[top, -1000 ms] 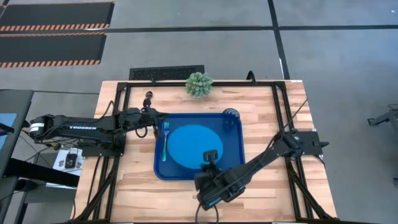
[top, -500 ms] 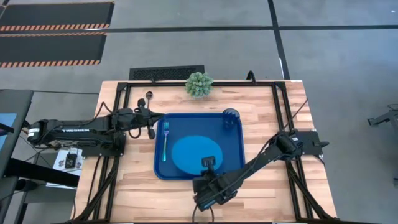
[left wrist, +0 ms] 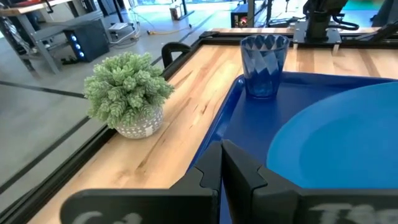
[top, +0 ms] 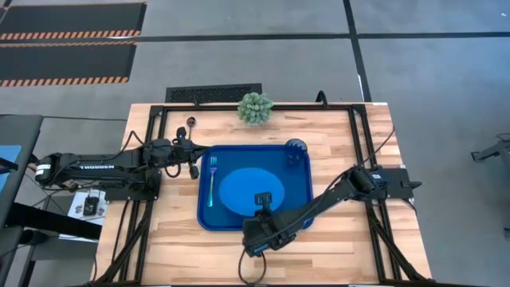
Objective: Pick and place plate/cup/fork/spoon on tray
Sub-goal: Put the blue plate to the right of the fork on the blue serving tray
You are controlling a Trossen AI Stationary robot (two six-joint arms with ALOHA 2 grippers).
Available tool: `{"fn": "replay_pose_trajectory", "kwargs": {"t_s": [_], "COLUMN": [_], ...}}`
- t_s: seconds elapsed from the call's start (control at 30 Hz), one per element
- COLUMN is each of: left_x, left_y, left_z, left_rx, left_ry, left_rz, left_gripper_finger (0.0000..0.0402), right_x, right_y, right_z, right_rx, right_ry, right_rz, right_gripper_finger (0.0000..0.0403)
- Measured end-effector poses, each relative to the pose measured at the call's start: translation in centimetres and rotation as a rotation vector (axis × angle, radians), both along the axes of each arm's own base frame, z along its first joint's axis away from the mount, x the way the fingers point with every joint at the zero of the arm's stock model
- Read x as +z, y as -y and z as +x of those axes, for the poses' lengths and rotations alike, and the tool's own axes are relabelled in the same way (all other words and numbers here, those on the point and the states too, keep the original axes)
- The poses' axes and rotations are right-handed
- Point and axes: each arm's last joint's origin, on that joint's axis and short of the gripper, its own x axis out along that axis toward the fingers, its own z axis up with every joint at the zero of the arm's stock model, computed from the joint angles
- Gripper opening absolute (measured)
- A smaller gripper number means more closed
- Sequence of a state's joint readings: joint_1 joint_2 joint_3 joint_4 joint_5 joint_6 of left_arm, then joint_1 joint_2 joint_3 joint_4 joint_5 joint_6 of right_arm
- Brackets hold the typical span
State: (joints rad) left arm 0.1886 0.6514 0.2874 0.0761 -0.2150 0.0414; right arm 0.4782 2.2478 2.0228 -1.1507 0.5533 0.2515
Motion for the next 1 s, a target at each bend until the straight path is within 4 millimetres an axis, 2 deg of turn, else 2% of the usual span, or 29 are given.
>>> {"fn": "replay_pose_trajectory", "kwargs": {"t_s": [0.2,0.37,0.53,0.7,1.0], "left_x": [0.0,0.0,0.0,0.0,0.0], "left_y": [0.0,0.0,0.0,0.0,0.0], "left_z": [0.0,0.0,0.0,0.0,0.0], "left_rx": [0.000,0.000,0.000,0.000,0.000], "left_ry": [0.000,0.000,0.000,0.000,-0.004], "left_rz": [0.000,0.000,0.000,0.000,-0.001], "left_gripper_finger": [0.0000,0.0000,0.0000,0.0000,0.0000], "right_x": [-0.2,-1.5,-2.6,-2.7,-2.7], "right_y": [1.6,2.5,2.5,2.5,2.4], "right_z": [0.4,0.4,0.5,0.5,0.5], "right_rx": [-0.011,-0.027,-0.022,-0.020,-0.016], "right_ry": [-0.067,-0.117,-0.110,-0.112,-0.130], "right_rz": [0.044,0.062,0.080,0.088,0.141], "right_gripper_finger": [0.0005,0.0005,0.0005,0.0008,0.0058]}}
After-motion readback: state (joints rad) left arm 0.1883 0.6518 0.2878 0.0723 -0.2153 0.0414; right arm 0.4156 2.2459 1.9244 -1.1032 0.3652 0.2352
